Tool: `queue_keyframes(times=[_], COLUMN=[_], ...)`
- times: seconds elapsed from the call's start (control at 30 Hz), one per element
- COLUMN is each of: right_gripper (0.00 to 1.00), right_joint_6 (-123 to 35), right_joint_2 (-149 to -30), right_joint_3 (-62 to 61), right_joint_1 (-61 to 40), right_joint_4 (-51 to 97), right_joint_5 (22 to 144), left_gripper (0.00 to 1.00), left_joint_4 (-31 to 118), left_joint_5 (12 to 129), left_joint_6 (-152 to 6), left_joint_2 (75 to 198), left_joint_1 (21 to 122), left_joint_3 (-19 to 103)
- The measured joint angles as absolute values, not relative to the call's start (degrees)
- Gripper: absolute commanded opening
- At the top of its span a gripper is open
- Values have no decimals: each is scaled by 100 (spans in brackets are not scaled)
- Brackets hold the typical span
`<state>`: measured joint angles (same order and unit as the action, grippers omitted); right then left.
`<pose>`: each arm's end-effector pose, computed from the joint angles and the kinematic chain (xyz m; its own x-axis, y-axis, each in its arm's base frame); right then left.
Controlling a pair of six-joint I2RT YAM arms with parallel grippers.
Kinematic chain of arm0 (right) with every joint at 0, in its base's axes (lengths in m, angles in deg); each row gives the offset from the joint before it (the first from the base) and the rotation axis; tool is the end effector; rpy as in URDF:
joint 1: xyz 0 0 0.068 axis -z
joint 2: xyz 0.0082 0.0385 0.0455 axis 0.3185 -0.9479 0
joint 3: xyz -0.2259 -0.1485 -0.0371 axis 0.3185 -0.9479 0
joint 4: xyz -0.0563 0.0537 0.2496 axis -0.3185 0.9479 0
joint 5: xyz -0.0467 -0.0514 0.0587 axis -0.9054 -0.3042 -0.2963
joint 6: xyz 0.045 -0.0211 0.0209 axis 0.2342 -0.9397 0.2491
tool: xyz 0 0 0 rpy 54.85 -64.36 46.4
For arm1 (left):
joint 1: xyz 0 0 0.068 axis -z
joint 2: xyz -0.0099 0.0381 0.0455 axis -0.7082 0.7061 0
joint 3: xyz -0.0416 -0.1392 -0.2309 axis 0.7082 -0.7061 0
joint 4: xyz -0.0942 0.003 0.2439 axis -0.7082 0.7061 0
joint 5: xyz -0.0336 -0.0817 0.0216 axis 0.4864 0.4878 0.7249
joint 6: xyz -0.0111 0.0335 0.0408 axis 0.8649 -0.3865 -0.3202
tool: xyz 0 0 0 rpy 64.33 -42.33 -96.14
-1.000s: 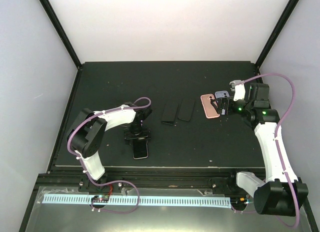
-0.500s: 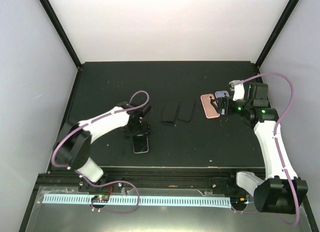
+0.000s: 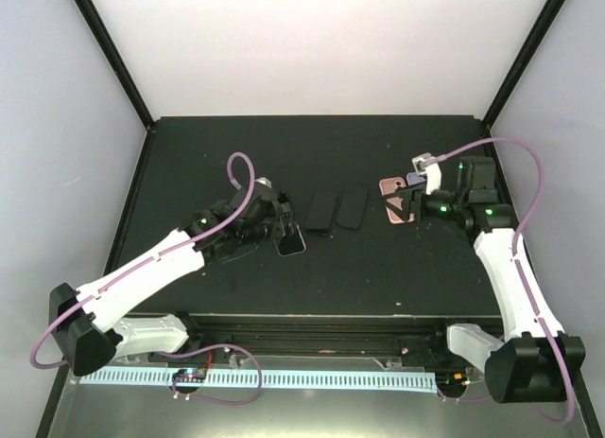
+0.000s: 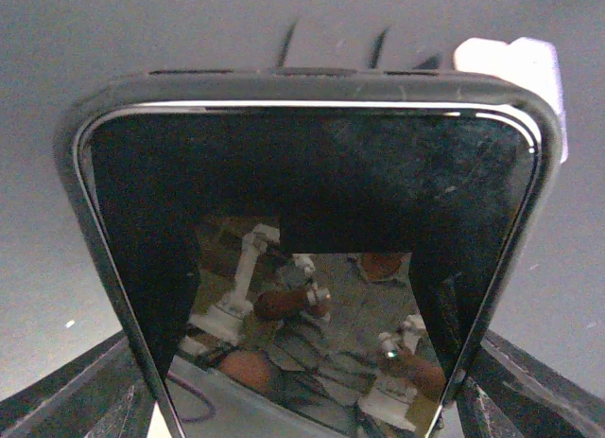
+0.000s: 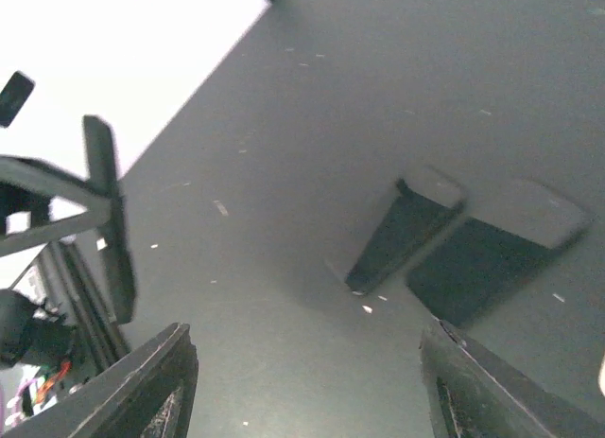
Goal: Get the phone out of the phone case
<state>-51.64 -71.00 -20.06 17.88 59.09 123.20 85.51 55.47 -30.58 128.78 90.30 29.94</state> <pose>0.2213 0.0293 0.3138 -0.6722 -0.0184 -0.7401 -0.5654 0.6581 0.4972 0.1752 -0.1705 0.3029 -0.8317 -0.3051 -0.4638 -0.0444 0.8693 -0.4922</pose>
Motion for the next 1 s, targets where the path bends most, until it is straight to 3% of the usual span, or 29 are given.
queue_keyframes(times=[0.37, 0.6, 0.83, 0.9, 1.0], right_gripper=[59, 43, 43, 33, 10], right_joint_6=[-4646, -4412, -4292, -4281, -4251], right_joint_2=[-7083, -7721, -7754, -7708, -7573], right_joint_3=[-2087, -1687, -1676, -1689, -1715], right_joint_1=[-551, -1160, -1237, -1285, -1403], right_joint_4=[4999, 4825, 4617, 4521, 4425], right_joint_5=[11795, 11238, 11391, 11445, 11397], left_gripper=[56, 57, 57, 57, 57], left_joint_4=[7185, 6780, 6726, 6715, 6708], left_joint_5=[4773, 4299, 4259, 4259, 4255], left_joint_6=[-2634, -2518, -2426, -2406, -2365], left_joint_2=[12764, 12843, 12912, 12930, 12934], left_joint_1=[9493, 9659, 9762, 9777, 9810], left_joint_3=[3353, 3477, 3477, 3477, 3477])
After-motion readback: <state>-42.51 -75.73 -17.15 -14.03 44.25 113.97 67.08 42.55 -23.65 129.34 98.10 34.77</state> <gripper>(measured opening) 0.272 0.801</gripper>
